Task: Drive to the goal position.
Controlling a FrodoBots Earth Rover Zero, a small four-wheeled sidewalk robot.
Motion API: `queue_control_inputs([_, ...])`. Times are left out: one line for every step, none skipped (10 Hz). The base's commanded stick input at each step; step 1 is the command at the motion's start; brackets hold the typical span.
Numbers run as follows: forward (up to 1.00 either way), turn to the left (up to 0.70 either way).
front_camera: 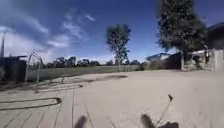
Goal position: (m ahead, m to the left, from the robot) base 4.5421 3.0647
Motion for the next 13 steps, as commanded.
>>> queue_control_inputs([1.00, 0.30])
queue_control_inputs([1.00, 0.00])
queue_control_inputs([1.00, 0.00])
queue_control_inputs([1.00, 0.00])
queue_control_inputs([1.00, 0.00])
queue_control_inputs([1.00, 0.00])
queue_control_inputs([1.00, 0.00])
queue_control_inputs([1.00, 0.00])
queue_control_inputs([1.00, 0.00])
queue_control_inputs([1.00, 0.00])
queue_control_inputs([1.00, 0.00])
queue_control_inputs([1.00, 0.00])
queue_control_inputs([1.00, 0.00])
